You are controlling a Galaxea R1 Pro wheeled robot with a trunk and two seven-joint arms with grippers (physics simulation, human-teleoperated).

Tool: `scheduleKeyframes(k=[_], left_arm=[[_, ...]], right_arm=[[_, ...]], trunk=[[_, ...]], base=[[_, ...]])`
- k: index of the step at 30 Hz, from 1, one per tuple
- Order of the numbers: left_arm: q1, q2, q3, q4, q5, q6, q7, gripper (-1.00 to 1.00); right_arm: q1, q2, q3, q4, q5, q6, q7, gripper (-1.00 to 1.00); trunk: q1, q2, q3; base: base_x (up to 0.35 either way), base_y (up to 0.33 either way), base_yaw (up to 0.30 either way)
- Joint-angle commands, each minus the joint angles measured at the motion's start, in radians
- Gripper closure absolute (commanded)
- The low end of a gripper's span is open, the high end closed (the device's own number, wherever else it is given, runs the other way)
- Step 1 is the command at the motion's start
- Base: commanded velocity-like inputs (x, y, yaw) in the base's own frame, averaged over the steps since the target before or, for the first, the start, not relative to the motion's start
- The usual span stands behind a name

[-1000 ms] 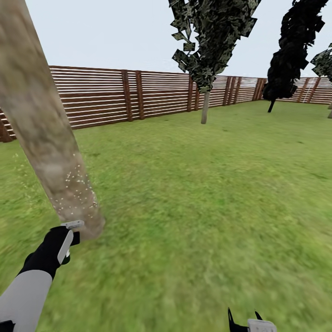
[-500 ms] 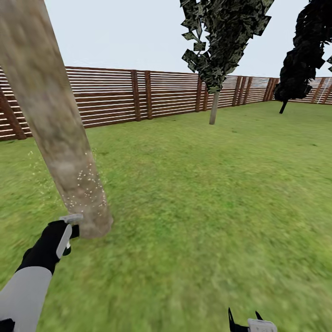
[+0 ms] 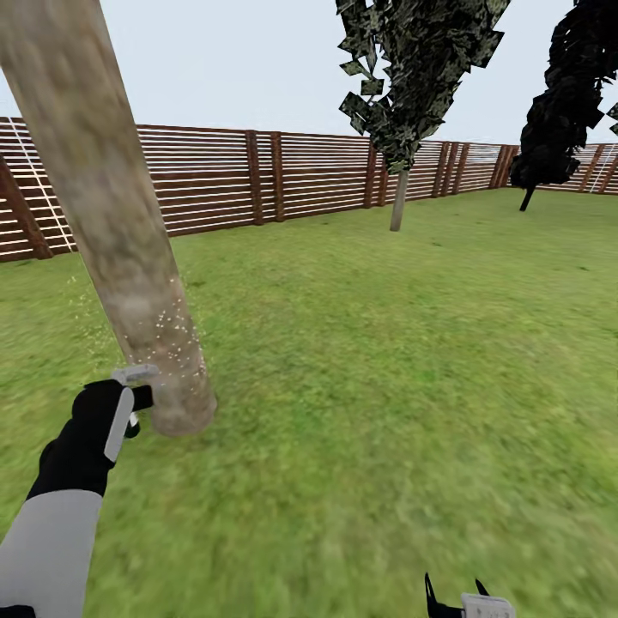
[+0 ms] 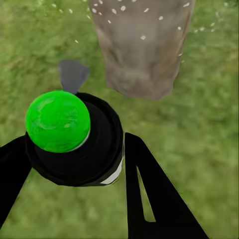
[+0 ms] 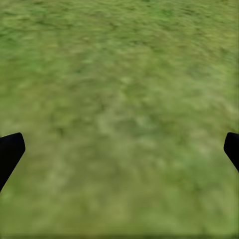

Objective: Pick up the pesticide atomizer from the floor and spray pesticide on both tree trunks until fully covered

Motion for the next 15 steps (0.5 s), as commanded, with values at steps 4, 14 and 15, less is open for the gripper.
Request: scheduleKeyframes(k=[4,14,15], left_arm=[[0.000,0.068,0.029,-0.003,0.002,0.011,-0.007,1.00],[0.000,0.043,-0.006,-0.098,0.005,0.078,-0.013,1.00],[0.000,0.062,0.002,-0.096,0.006,0.079,-0.016,1.00]], right_arm=[[0.000,0.000,0.000,0.000,0.000,0.000,0.000,-1.00],[0.000,0.000,0.000,0.000,0.000,0.000,0.000,-1.00],[0.000,0.000,0.000,0.000,0.000,0.000,0.000,-1.00]], trunk=[[0.000,0.000,0.000],[0.000,0.000,0.000],[0.000,0.000,0.000]], base=[[0.000,0.000,0.000],[0.000,0.000,0.000],[0.000,0.000,0.000]])
